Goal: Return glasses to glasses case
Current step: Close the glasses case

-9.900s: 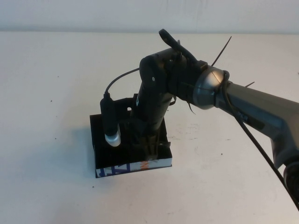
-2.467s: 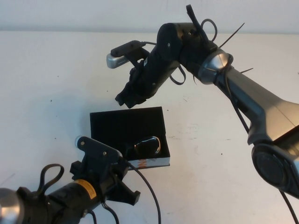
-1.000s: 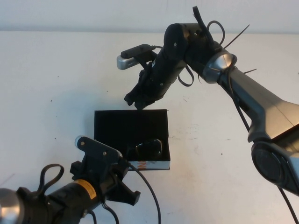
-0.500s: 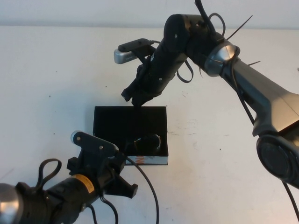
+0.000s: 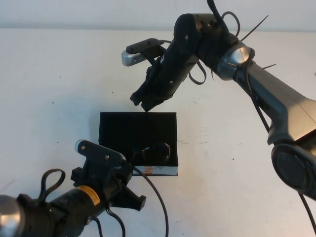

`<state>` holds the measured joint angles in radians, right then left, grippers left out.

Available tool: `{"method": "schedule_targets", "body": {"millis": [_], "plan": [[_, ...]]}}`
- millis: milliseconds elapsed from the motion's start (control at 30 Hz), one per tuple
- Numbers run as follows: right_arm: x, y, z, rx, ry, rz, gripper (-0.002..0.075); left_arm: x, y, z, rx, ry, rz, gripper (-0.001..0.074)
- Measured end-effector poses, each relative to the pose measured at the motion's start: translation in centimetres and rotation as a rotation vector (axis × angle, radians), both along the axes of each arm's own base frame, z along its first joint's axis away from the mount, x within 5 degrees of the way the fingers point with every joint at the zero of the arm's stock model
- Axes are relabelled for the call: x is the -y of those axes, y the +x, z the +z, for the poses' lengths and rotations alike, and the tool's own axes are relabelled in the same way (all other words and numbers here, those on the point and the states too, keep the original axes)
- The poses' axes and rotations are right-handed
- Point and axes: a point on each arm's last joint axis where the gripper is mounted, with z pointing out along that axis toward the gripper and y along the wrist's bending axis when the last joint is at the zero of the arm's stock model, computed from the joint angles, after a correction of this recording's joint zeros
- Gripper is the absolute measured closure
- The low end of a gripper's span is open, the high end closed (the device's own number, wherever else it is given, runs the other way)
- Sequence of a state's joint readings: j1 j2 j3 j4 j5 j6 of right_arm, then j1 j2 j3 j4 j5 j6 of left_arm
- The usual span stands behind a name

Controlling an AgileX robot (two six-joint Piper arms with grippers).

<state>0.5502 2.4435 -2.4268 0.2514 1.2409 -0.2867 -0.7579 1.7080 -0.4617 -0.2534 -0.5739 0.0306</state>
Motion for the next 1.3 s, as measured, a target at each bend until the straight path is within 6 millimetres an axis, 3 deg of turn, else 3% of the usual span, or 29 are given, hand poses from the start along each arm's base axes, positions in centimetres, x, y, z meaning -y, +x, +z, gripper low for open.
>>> {"method": "schedule_targets", "body": {"millis": [367, 700, 1167, 1300], "plan": [[-0.1, 0.5, -2.4, -0.025, -0.041, -0.002, 0.0737, 0.0, 0.0, 0.0, 0.000, 0.000, 0.000, 0.0736], [-0.4, 1.2, -2.1, 0.042, 0.015, -0.032, 0.0737, 0.0, 0.0, 0.0, -0.005, 0.003, -0.001, 0.0736], [0.0, 0.7, -2.3, -0.031, -0.006, -0.014, 0.0737, 0.0, -0.1, -0.1, -0.010, 0.006, -0.001, 0.0736], [0.0, 0.4, -1.4, -0.039, 0.025, -0.014, 0.0737, 0.0, -0.1, -0.1, -0.010, 0.006, -0.001, 0.0736]]}}
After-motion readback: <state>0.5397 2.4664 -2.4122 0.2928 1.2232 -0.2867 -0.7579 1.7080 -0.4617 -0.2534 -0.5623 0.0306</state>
